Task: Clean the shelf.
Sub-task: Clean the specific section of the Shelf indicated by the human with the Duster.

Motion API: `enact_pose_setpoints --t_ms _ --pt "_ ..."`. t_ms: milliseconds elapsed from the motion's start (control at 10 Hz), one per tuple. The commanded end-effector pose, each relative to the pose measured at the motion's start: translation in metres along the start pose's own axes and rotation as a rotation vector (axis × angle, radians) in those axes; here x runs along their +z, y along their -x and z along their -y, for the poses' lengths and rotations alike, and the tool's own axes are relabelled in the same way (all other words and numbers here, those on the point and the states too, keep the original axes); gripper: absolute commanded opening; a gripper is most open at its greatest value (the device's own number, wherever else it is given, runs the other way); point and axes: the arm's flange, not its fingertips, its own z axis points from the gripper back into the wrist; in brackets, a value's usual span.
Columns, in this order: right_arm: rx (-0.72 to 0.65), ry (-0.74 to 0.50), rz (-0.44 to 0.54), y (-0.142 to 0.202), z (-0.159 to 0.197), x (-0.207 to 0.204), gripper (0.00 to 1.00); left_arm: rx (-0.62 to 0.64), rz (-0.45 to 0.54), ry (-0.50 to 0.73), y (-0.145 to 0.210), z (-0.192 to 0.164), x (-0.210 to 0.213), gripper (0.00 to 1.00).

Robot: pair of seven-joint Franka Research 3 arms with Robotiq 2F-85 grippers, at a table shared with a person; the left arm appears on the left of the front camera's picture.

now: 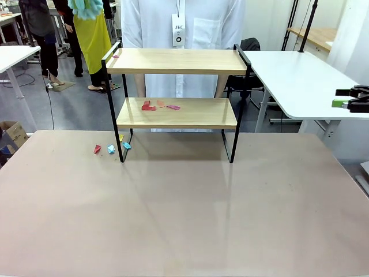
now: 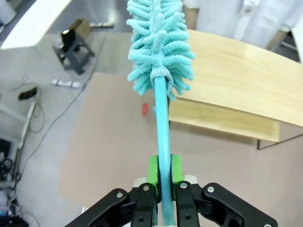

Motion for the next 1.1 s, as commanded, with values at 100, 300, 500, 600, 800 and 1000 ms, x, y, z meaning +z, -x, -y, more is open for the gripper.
enact_pose_setpoints --t_ms 100,300,500,600,800,1000 --pt "0.005 0.007 0.002 -0.003 0.000 -0.002 1.00 -0.215 -0.038 0.248 0.003 -0.046 0.008 0.13" --pt "0.005 0.007 0.002 -0.003 0.000 -0.002 1.00 -0.377 -0.104 0.472 0.000 -0.075 0.018 0.13" --pt "0.005 0.007 0.002 -0.003 0.000 -0.002 1.00 -0.491 -0.151 0.574 -0.004 -0.100 0.022 0.13" --pt "0.005 0.007 0.002 -0.003 0.000 -0.002 1.00 -0.559 -0.184 0.621 -0.005 -0.112 0.024 0.13" --pt "0.005 0.007 0.002 -0.003 0.000 -0.002 1.00 -0.704 -0.246 0.696 -0.008 -0.134 0.027 0.13" --pt "0.005 0.007 0.002 -0.003 0.000 -0.002 1.00 -0.925 -0.349 0.655 -0.010 -0.137 0.019 0.13"
